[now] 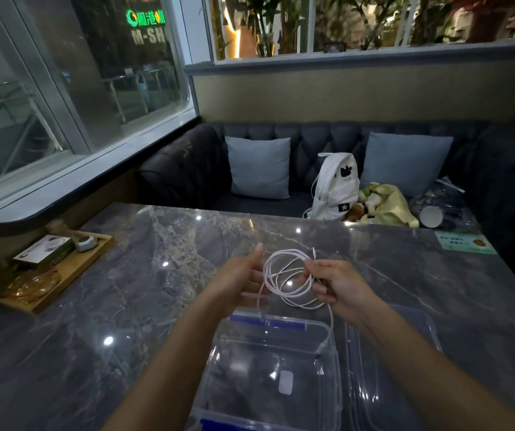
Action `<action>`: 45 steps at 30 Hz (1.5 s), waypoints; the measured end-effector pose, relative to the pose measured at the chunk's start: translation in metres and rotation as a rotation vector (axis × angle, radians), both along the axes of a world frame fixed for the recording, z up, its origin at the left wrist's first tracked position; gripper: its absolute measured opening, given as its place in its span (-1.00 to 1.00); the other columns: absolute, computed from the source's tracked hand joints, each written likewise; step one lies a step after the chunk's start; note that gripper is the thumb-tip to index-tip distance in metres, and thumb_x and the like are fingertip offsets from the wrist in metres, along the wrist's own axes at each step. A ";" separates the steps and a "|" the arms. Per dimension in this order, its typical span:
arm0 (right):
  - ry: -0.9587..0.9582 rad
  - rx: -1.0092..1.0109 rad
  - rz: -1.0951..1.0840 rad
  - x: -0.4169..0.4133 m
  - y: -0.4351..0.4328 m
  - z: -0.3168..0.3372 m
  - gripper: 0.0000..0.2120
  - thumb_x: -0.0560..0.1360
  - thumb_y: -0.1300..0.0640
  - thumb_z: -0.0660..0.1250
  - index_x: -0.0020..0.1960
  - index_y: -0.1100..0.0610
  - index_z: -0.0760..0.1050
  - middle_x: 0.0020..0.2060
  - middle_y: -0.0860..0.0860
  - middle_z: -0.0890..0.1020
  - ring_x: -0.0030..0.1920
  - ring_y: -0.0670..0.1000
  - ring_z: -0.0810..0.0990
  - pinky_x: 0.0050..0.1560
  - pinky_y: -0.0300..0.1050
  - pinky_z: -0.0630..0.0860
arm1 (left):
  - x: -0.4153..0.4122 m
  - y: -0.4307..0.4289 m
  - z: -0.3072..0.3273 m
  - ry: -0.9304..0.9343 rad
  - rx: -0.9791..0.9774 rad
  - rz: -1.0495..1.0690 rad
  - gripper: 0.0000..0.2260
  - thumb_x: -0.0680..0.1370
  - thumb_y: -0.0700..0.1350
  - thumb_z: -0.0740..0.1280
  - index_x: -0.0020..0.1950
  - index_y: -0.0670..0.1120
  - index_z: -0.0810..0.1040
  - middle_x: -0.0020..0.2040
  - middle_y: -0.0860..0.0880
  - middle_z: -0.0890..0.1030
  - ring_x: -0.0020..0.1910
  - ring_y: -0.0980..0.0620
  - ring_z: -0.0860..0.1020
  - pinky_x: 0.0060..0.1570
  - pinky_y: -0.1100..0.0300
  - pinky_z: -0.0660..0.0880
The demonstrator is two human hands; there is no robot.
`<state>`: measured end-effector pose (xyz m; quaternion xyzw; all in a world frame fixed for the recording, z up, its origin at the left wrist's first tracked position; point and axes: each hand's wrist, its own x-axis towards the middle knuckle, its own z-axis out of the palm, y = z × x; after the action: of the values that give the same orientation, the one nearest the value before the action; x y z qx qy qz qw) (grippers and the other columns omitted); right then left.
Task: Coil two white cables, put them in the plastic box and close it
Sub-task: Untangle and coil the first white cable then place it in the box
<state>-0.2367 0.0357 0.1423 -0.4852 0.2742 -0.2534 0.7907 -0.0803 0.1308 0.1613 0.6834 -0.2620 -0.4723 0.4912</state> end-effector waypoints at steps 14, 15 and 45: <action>0.247 -0.222 -0.011 0.009 -0.007 -0.009 -0.74 0.53 0.25 0.21 -0.32 0.30 0.45 -0.49 0.10 0.46 -0.58 -0.12 0.22 -0.61 -0.33 0.07 | 0.028 0.005 -0.019 0.472 -0.046 -0.185 -0.76 0.36 -0.16 0.33 -0.02 -0.24 0.56 -0.05 -0.12 0.55 0.02 -0.03 0.49 0.02 -0.01 0.48; 0.246 -0.218 -0.012 0.011 -0.007 -0.010 -0.73 0.53 0.26 0.22 -0.33 0.29 0.45 -0.47 0.12 0.46 -0.59 -0.13 0.22 -0.62 -0.34 0.07 | 0.026 0.004 -0.023 0.523 -0.085 -0.194 -0.70 0.37 -0.15 0.31 0.05 -0.25 0.54 -0.01 -0.14 0.54 0.02 -0.05 0.49 0.06 0.03 0.44; 0.137 -0.113 -0.032 0.009 -0.021 -0.021 -0.71 0.52 0.28 0.22 -0.37 0.28 0.43 -0.43 0.16 0.42 -0.65 -0.15 0.23 -0.68 -0.36 0.09 | -0.002 -0.031 -0.051 -0.060 -0.197 0.065 -0.70 0.48 -0.15 0.36 0.18 -0.22 0.55 0.14 -0.15 0.62 0.09 -0.01 0.57 0.11 0.17 0.42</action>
<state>-0.2277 0.0148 0.1215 -0.5408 0.3206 -0.2476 0.7372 -0.0824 0.1003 0.1103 0.6537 -0.2993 -0.4073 0.5631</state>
